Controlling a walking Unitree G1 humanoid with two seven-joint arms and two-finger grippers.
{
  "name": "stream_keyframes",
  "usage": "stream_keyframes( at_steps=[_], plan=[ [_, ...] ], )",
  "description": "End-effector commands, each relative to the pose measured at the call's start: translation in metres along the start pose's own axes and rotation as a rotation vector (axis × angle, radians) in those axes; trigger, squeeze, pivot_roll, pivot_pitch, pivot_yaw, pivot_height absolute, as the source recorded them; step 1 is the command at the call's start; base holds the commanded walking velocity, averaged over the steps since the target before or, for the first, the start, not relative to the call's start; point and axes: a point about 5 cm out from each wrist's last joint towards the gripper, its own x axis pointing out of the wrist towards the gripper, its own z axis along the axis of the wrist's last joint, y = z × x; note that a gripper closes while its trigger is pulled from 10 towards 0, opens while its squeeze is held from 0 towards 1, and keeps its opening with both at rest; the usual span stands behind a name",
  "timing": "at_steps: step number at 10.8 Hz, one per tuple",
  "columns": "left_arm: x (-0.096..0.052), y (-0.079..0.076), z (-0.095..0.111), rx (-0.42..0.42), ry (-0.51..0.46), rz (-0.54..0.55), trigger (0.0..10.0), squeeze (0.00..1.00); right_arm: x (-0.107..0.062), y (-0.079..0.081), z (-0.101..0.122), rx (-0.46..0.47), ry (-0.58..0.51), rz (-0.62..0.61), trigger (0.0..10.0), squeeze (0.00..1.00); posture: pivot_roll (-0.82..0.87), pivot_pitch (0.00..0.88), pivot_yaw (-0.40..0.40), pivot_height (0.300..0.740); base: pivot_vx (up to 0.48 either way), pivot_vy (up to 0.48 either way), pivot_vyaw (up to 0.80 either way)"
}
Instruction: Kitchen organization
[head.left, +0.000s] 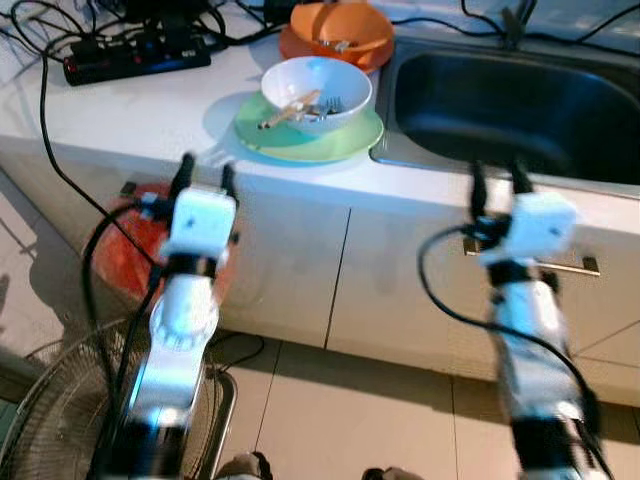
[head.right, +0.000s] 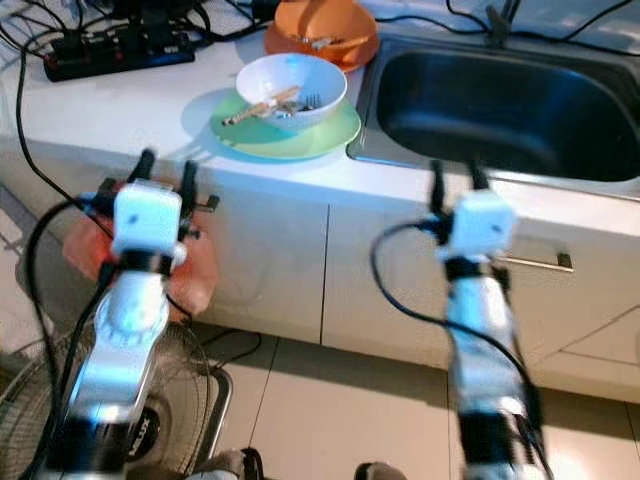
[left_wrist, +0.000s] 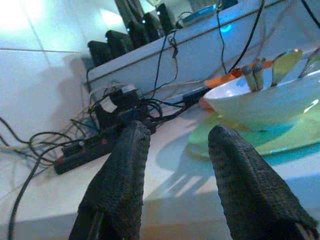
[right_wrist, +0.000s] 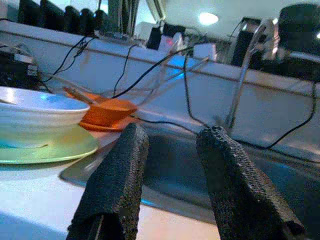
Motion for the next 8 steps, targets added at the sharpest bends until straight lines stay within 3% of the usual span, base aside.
stream_keyframes(
  at_steps=[1, 3, 5, 8],
  plan=[
    [0.004, -0.007, 0.001, -0.02, -0.004, -0.049, 10.0, 0.0, 0.003, 0.008, -0.003, 0.016, 0.022, 0.018, 10.0, 0.0, 0.01, 0.074, -0.007, 0.74, 0.0, 0.0, 0.0],
    [0.022, -0.022, 0.004, -0.051, -0.025, -0.132, 10.0, 0.0, 0.016, 0.025, -0.002, 0.066, 0.011, 0.055, 10.0, 0.0, 0.02, 0.046, -0.004, 0.74, 0.0, 0.0, 0.0],
    [0.03, -0.025, 0.004, -0.047, -0.036, -0.164, 10.0, 0.0, 0.023, 0.03, -0.002, 0.081, 0.014, 0.061, 10.0, 0.0, 0.01, 0.044, -0.006, 0.74, 0.0, 0.0, 0.0],
    [0.026, -0.035, 0.002, -0.11, -0.028, -0.178, 10.0, 0.0, 0.022, 0.031, -0.01, 0.136, 0.055, 0.033, 10.0, 0.0, 0.02, 0.067, -0.01, 0.74, 0.0, 0.0, 0.0]
  ],
)
